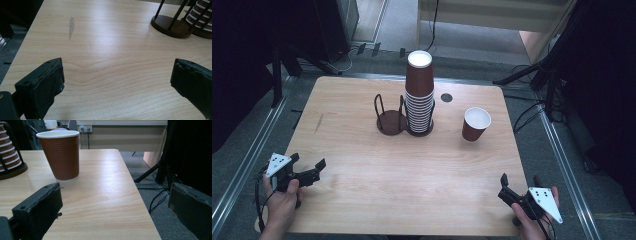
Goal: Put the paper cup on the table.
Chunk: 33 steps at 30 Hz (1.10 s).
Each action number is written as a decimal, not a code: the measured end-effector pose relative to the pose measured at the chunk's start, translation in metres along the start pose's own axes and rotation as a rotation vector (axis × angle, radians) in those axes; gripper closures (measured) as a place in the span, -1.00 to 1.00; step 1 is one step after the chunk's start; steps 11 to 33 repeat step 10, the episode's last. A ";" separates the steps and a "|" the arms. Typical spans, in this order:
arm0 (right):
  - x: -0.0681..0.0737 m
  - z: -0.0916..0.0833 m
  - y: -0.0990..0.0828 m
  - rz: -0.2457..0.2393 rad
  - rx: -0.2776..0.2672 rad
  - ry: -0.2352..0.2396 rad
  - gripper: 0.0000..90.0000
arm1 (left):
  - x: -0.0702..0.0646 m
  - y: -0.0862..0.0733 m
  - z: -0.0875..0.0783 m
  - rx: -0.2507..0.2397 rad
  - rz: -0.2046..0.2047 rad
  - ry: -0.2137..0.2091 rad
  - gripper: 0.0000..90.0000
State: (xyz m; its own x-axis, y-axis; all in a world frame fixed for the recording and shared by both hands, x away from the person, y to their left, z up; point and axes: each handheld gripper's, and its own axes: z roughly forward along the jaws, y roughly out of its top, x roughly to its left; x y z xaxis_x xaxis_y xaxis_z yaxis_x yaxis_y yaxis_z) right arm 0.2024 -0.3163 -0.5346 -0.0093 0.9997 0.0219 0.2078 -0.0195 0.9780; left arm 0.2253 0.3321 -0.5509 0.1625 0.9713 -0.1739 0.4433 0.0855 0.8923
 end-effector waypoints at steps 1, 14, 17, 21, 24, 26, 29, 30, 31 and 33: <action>-0.001 -0.001 0.000 0.000 -0.002 -0.004 -1.00 | 0.000 0.000 0.000 -0.001 0.000 0.000 -1.00; -0.006 -0.003 -0.001 0.024 -0.003 -0.015 -1.00 | 0.000 0.000 0.000 0.004 -0.005 0.001 -1.00; -0.006 -0.003 -0.001 0.024 -0.003 -0.015 -1.00 | 0.000 0.000 0.000 0.004 -0.005 0.001 -1.00; -0.006 -0.003 -0.001 0.024 -0.003 -0.015 -1.00 | 0.000 0.000 0.000 0.004 -0.005 0.001 -1.00; -0.006 -0.003 -0.001 0.024 -0.003 -0.015 -1.00 | 0.000 0.000 0.000 0.004 -0.005 0.001 -1.00; -0.006 -0.003 -0.001 0.024 -0.003 -0.015 -1.00 | 0.000 0.000 0.000 0.004 -0.005 0.001 -1.00; -0.006 -0.003 -0.001 0.024 -0.003 -0.015 -1.00 | 0.000 0.000 0.000 0.004 -0.005 0.001 -1.00; -0.006 -0.003 -0.001 0.024 -0.003 -0.015 -1.00 | 0.000 0.000 0.000 0.004 -0.005 0.001 -1.00; -0.006 -0.003 -0.001 0.024 -0.003 -0.015 -1.00 | 0.000 0.000 0.000 0.004 -0.005 0.001 -1.00; -0.006 -0.003 -0.001 0.024 -0.003 -0.015 -1.00 | 0.000 0.000 0.000 0.004 -0.005 0.001 -1.00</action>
